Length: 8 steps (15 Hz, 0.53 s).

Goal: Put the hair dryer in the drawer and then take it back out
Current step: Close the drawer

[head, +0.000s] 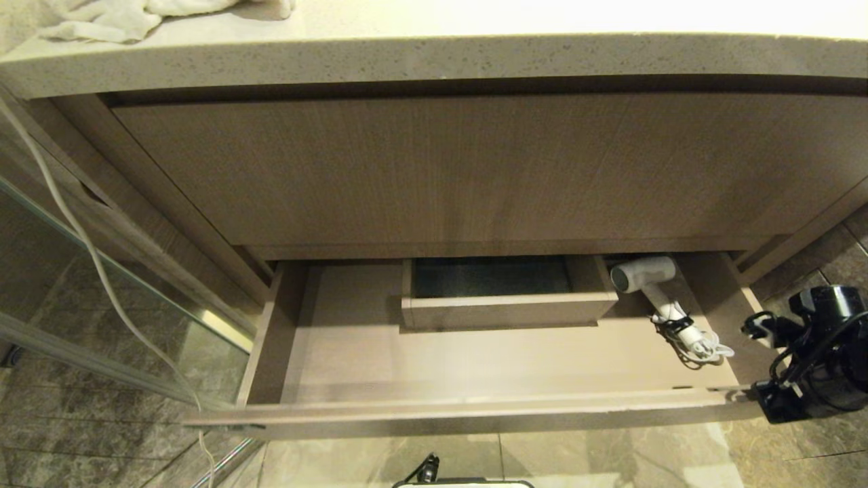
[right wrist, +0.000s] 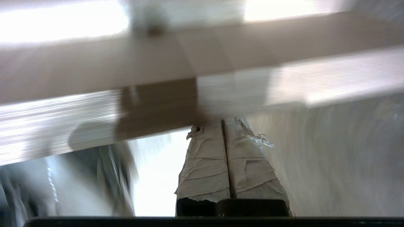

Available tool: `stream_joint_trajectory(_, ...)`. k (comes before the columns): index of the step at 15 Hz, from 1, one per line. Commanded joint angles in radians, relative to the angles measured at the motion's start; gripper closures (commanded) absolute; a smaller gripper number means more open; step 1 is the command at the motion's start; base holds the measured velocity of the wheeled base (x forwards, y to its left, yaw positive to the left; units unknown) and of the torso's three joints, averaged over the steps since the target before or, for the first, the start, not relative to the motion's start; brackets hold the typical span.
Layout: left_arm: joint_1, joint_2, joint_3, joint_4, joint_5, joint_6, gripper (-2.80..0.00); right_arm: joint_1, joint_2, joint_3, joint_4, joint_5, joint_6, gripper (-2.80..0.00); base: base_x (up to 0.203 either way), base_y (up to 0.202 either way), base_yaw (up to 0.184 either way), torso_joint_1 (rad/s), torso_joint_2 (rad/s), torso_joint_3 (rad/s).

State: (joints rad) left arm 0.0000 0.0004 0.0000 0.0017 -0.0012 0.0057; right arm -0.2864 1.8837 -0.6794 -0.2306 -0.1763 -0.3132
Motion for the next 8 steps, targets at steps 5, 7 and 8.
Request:
stream_joint_trajectory(5,0.000,0.000,0.002,0.001,0.000,0.000,0.00,0.103,-0.011,-0.155,-0.378,-0.056,0.184,0.00,0.000,0.000,0.000,0.000,0.00,0.000)
stream_joint_trajectory(7,0.000,0.001,0.002,0.000,0.001,0.000,0.00,0.113,-0.140,-0.092,-0.305,-0.059,0.188,0.00,0.000,0.000,0.000,0.000,0.00,0.000)
stream_joint_trajectory(8,0.000,0.001,0.002,0.000,0.001,0.000,0.00,0.121,-0.218,-0.044,-0.264,-0.054,0.191,0.00,0.000,0.000,0.000,0.000,0.00,0.000)
